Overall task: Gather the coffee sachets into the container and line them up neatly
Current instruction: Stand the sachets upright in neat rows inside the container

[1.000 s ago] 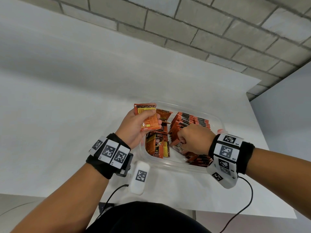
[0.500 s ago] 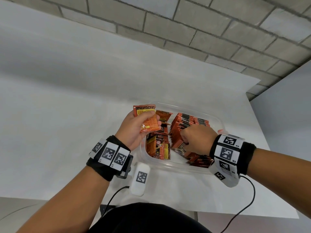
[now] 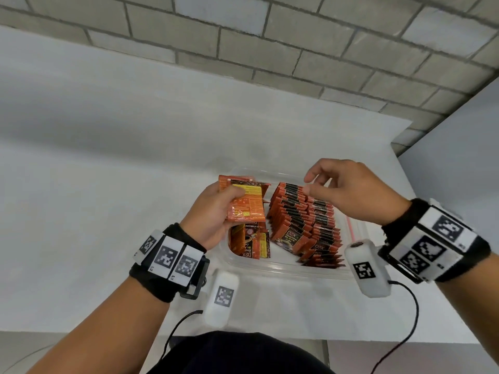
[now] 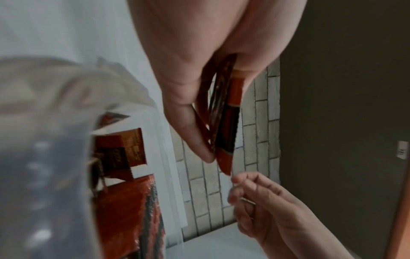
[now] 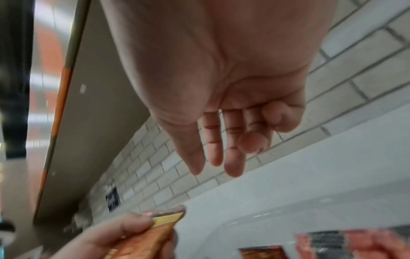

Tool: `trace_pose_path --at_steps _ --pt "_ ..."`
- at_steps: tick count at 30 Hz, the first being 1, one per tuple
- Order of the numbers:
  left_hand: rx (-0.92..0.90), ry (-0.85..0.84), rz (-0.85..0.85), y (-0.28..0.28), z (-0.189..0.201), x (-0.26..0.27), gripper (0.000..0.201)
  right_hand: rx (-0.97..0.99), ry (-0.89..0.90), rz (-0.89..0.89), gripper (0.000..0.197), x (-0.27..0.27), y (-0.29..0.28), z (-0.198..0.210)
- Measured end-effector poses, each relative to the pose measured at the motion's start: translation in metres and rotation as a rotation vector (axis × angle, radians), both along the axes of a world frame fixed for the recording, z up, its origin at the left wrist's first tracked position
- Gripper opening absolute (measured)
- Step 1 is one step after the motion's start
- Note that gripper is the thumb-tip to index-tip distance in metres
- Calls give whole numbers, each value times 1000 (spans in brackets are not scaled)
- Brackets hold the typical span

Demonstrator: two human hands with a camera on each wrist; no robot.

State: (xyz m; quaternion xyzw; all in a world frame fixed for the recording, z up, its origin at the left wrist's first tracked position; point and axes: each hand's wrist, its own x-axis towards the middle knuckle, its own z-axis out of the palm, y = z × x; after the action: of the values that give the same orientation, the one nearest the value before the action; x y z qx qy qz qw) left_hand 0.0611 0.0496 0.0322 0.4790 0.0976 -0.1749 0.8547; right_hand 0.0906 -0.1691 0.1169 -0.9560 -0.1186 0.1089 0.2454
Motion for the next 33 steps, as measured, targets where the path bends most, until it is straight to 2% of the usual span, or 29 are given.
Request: trace_pose_path --at_steps 3,6,8,10,13,14,16,18,20,24,26,29,31,33 --pt "63 -59 -111 -14 9 -4 22 214 41 -2 25 -19 9 -6" --pt "43 -80 -190 -31 13 -7 35 304 44 6 37 -29 15 -17" --pt "11 -55 -188 -38 15 -6 44 406 26 -66 32 -28 11 -23" --pt "-8 -32 -185 -41 16 -5 43 495 -15 -142 23 -27 4 -25" --pt "-65 28 -154 -43 16 -5 40 562 -241 -220 15 -28 -4 -26" --pt "-83 42 -143 -44 16 -5 41 560 -315 -206 14 -30 -4 -26" --pt "-107 34 -133 -46 18 -5 35 485 -372 -61 9 -37 -2 -32" --pt "-100 0 -122 -47 20 -3 20 370 -309 119 12 -46 -1 -44" --pt "-59 -21 -90 -48 21 -1 26 324 -259 182 22 -50 -5 -50" --pt "16 -49 -104 -49 22 0 35 445 -309 -50 17 -45 -10 -40" --pt "35 -48 -106 -50 23 0 35 446 -223 -152 24 -43 -10 -40" --pt "63 -57 -123 -50 22 1 34 427 -83 -198 42 -42 -8 -42" --pt "92 -75 -167 -50 22 2 37 440 -69 -196 52 -40 -7 -41" --pt "119 -92 -211 -49 21 3 40 415 -70 -140 54 -35 -6 -38"
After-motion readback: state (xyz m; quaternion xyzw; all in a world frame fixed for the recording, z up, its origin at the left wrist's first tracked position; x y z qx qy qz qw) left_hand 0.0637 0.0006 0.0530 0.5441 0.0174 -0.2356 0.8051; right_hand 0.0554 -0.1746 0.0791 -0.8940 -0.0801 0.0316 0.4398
